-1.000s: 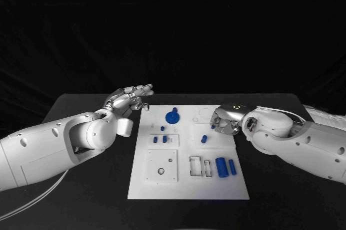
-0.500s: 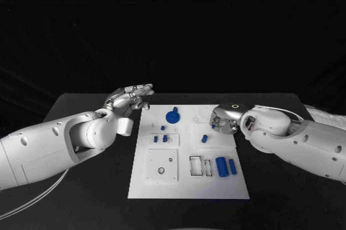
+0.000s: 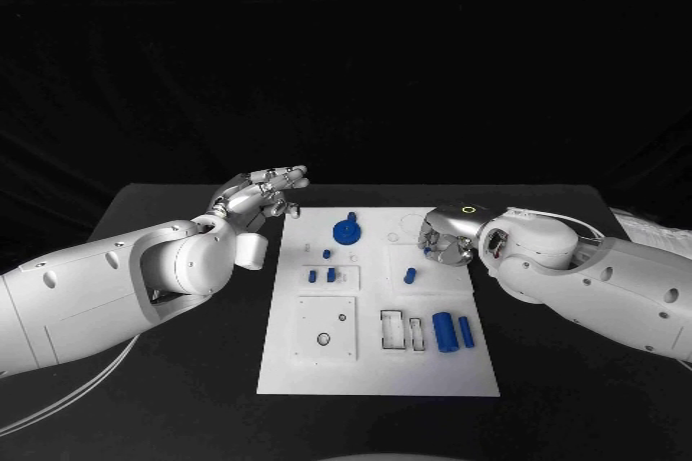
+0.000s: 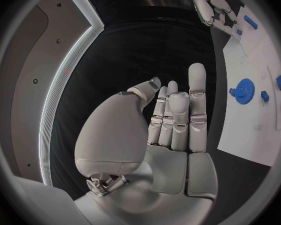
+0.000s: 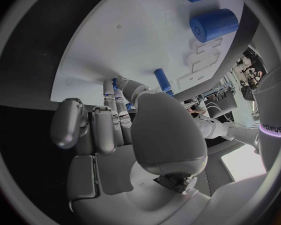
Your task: Assemble the parts on the task board
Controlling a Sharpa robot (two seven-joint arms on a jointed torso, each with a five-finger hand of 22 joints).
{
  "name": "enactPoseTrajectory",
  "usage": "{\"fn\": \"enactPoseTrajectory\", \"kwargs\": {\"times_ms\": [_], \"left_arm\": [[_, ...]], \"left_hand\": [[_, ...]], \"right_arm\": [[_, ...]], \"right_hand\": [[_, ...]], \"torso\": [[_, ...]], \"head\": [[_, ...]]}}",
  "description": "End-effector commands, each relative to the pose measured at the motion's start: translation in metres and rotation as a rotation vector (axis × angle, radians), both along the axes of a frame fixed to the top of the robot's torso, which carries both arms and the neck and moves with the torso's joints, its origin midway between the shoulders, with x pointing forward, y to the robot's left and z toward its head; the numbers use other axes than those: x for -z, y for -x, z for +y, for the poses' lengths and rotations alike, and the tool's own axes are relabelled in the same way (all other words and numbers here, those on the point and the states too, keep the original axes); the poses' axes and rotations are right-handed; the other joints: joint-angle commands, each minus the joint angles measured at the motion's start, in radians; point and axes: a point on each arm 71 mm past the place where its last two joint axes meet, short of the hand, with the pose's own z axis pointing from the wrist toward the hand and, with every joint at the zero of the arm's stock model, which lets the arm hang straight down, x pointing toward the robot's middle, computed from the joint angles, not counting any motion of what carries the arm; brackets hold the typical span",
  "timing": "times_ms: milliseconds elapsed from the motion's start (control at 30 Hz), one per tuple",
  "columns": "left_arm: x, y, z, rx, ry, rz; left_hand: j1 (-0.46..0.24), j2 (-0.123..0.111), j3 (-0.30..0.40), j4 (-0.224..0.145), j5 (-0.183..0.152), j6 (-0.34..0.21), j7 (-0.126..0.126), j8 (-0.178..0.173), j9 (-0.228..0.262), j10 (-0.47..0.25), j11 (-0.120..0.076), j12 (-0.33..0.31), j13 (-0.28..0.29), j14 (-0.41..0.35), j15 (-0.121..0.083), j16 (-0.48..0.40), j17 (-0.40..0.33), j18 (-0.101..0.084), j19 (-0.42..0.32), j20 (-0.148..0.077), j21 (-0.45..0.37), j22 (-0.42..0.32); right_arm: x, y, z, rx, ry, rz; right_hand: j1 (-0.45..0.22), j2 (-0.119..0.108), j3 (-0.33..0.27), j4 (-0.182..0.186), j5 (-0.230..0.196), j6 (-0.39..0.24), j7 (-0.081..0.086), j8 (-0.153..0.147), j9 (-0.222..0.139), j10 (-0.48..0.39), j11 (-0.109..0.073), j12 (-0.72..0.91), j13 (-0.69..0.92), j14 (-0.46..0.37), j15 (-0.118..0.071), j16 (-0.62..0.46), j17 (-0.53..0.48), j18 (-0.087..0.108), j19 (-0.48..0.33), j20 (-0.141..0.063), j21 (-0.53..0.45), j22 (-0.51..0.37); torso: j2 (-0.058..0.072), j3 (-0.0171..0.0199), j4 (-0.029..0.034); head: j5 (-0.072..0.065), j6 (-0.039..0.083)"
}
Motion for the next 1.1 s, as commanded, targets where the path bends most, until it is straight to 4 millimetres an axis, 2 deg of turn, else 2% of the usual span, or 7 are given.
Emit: {"fn": "enactPoseTrajectory", "kwargs": {"times_ms": [33,300,800,1100], "left_arm": [[0.0,0.0,0.0,0.002,0.005,0.002],[0.0,0.0,0.0,0.005,0.0,0.002],[0.0,0.0,0.001,0.003,-0.004,0.003],[0.0,0.001,0.001,0.007,-0.003,0.004]], "left_hand": [[0.007,0.003,-0.001,-0.006,0.005,0.001,0.0,0.004,0.0,-0.006,-0.001,0.006,0.001,-0.007,0.002,-0.004,-0.002,0.011,0.0,-0.005,-0.004,-0.001],[0.011,0.005,-0.001,-0.01,0.005,0.001,0.001,0.005,0.0,-0.009,-0.001,0.008,0.002,-0.008,0.002,-0.005,-0.004,0.011,0.001,-0.005,-0.005,-0.002],[0.014,0.006,0.0,-0.013,0.005,0.0,0.001,0.005,-0.001,-0.01,0.0,0.011,0.002,-0.009,0.002,-0.006,-0.008,0.011,0.001,-0.005,-0.006,-0.003],[0.011,0.004,-0.003,-0.014,0.004,-0.003,0.003,0.004,-0.001,-0.015,0.002,0.013,0.002,-0.01,0.003,-0.007,-0.012,0.011,0.001,-0.004,-0.008,-0.004]], "right_arm": [[0.014,0.005,0.002,-0.01,0.044,0.059],[0.013,0.005,0.003,-0.002,0.069,0.022],[0.002,0.011,0.008,-0.024,-0.011,-0.083],[-0.007,0.017,0.0,-0.005,-0.053,-0.091]], "right_hand": [[-0.006,0.005,0.011,-0.004,-0.004,0.012,0.0,0.007,0.002,0.01,0.0,0.0,-0.006,0.048,0.003,0.004,0.002,0.01,0.003,-0.002,0.0,0.002],[0.01,0.03,0.051,-0.028,-0.033,0.054,-0.01,0.023,0.014,0.054,-0.013,0.012,-0.007,0.05,-0.007,0.012,0.014,0.007,0.011,-0.011,0.012,0.02],[0.001,0.024,0.06,-0.037,-0.036,0.064,-0.013,0.024,0.019,0.066,-0.017,0.007,-0.01,0.051,-0.012,0.015,0.016,0.001,0.024,-0.015,0.032,0.051],[-0.002,0.023,0.06,-0.036,-0.037,0.064,-0.013,0.023,0.019,0.065,-0.016,0.006,-0.01,0.051,-0.012,0.015,0.016,0.001,0.025,-0.015,0.033,0.052]], "torso": [[0.0,0.0003,-0.0006],[-0.001,0.0009,-0.0018],[-0.001,0.0004,-0.0015],[-0.002,-0.0006,-0.0027]], "head": [[0.002,-0.002],[-0.001,-0.003],[-0.001,-0.005],[-0.001,-0.004]]}}
